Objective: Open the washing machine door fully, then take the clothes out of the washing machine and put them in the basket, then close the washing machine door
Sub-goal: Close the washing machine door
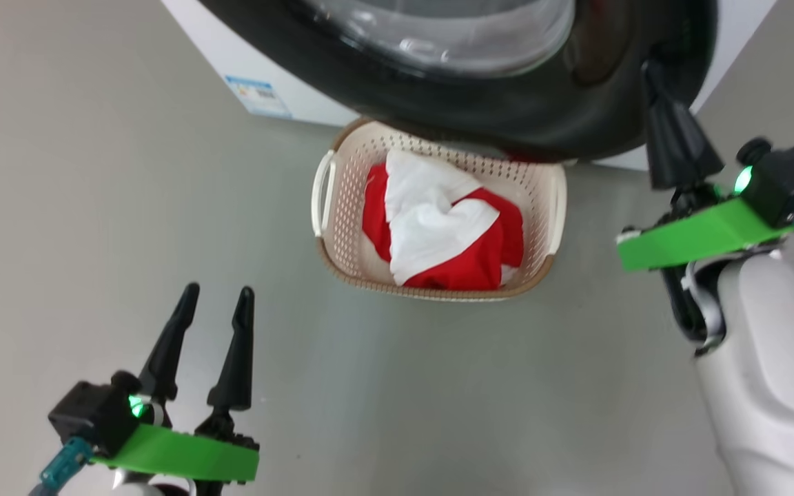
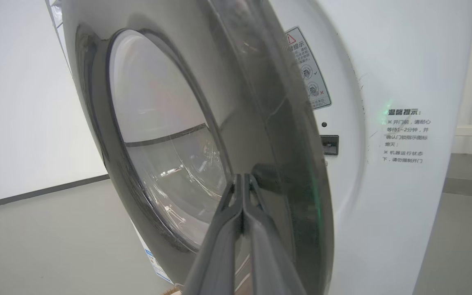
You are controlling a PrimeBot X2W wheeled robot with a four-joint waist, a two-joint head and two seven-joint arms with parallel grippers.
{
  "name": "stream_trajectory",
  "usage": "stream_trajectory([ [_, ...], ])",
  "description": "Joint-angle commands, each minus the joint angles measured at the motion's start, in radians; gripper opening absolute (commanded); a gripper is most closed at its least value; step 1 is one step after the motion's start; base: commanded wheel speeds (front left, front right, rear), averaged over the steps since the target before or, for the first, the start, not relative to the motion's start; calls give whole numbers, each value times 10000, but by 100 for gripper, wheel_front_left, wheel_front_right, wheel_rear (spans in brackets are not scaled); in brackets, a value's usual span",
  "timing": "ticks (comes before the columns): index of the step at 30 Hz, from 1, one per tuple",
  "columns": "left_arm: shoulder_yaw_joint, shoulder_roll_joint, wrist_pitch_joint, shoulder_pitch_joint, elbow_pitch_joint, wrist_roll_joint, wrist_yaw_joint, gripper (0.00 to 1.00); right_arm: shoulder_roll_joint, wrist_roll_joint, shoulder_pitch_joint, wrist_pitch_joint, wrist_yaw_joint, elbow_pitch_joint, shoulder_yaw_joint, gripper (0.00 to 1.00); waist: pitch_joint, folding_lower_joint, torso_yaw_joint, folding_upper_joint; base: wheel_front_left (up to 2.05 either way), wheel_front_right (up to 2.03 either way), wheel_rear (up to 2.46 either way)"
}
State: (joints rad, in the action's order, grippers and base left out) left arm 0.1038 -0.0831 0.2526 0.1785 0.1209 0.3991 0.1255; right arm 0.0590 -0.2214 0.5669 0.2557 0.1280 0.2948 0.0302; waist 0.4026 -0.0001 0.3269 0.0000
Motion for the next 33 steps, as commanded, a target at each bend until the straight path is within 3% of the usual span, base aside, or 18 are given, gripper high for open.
stream_trajectory([
  [1,-290,-165,91,228,-263,55,52,100,-88,93,295,61,27,-228,61,0,388,1,213,0,0,0,0],
  [24,251,84,91,1386,-480,487,52,100,-88,736,3009,61,27,-216,-1600,0,2080,1,955,0,0,0,0],
  [33,241,108,91,1316,-379,445,52,100,-88,580,2616,61,27,-96,-1274,0,1740,1,779,0,0,0,0],
])
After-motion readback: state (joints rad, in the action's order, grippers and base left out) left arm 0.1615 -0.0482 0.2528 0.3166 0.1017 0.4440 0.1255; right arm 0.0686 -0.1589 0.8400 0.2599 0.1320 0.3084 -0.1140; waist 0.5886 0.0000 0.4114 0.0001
